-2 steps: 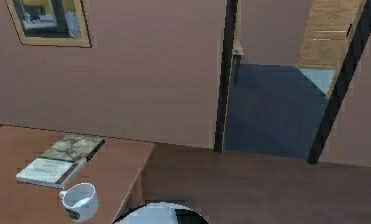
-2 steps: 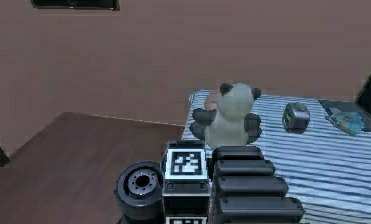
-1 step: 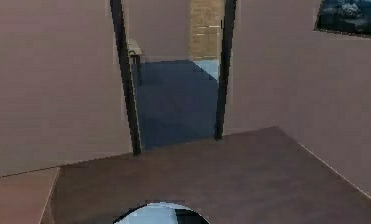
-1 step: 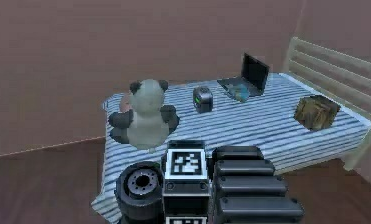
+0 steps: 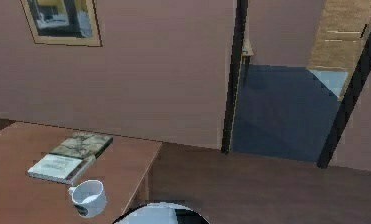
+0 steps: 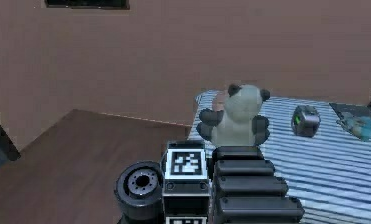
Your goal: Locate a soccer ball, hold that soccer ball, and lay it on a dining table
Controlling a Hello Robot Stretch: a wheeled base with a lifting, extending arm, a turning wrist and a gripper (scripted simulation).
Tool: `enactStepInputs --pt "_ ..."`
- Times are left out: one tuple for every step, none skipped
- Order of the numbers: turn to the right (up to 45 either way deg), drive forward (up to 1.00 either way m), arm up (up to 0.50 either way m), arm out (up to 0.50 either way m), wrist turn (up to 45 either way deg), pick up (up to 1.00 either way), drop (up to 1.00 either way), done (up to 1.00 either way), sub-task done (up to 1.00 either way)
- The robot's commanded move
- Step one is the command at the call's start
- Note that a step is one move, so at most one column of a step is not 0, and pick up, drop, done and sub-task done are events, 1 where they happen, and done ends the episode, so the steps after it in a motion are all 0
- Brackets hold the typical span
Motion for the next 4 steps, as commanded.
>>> enactStepInputs --pt "24.0 0.00 0.00 0.00 0.0 0.00 0.00 0.00 0.00" --pt "-27.0 0.00 0.00 0.00 0.0 0.00 0.00 0.00 0.00" --pt "36.0 0.00 0.00 0.00 0.0 0.00 0.00 0.00 0.00" --pt "-45.0 0.00 0.00 0.00 0.0 0.00 0.00 0.00 0.00"
